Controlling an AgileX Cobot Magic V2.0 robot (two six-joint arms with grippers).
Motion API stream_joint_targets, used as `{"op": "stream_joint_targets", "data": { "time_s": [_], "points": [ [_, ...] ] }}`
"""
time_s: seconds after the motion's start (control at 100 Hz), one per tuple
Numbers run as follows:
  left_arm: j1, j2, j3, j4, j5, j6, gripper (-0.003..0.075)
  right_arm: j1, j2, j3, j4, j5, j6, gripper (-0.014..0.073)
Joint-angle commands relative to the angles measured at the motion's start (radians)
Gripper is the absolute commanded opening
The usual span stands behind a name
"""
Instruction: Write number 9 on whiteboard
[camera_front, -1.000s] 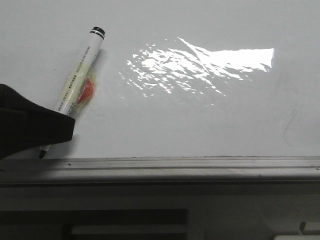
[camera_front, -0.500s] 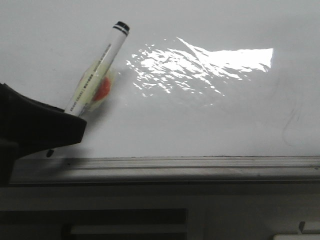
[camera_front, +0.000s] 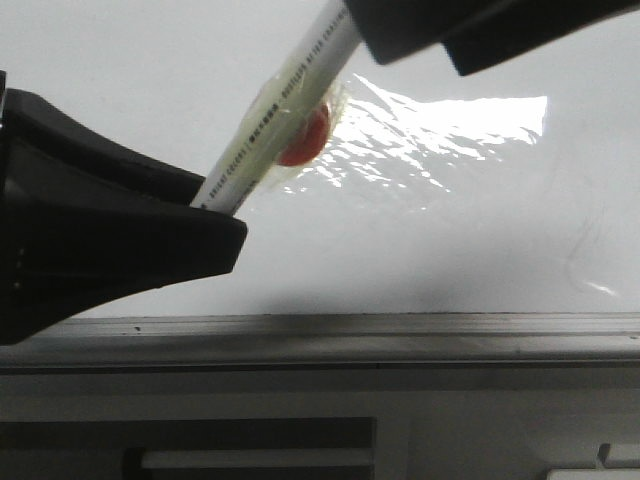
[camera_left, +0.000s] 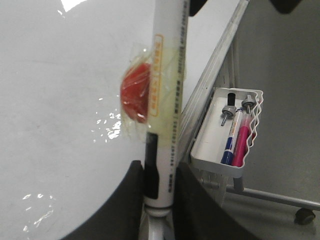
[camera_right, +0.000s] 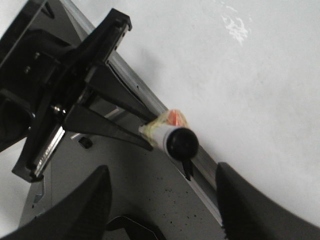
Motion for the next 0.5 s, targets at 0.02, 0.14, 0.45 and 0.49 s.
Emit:
{"op": "stream_joint_targets", "data": {
  "time_s": [0.02,0.14,0.45,0.49],
  "points": [
    [-0.009,-0.012,-0.024,-0.012,-0.091,-0.006,-0.002,0.004,0.033,-0.068,0.024,-0.083,-0.012,0.0399],
    [-0.009,-0.012,-0.024,-0.009,-0.091,-0.006,-0.002,0.004,0.086,-0.095,0.036,-0.083,-0.012,0.0397],
    [-0.009,-0.012,-0.024,-0.002,-0.091,-0.006,-0.002,0.004,0.135,-0.108,0.046,-0.113,-0.01,0.0053],
    [-0.009,-0.012,-0.024,-0.002,-0.089,-0.006,-0.002,0.004,0.135,-0.108,0.046,-0.109,-0.01,0.0007]
  ]
}}
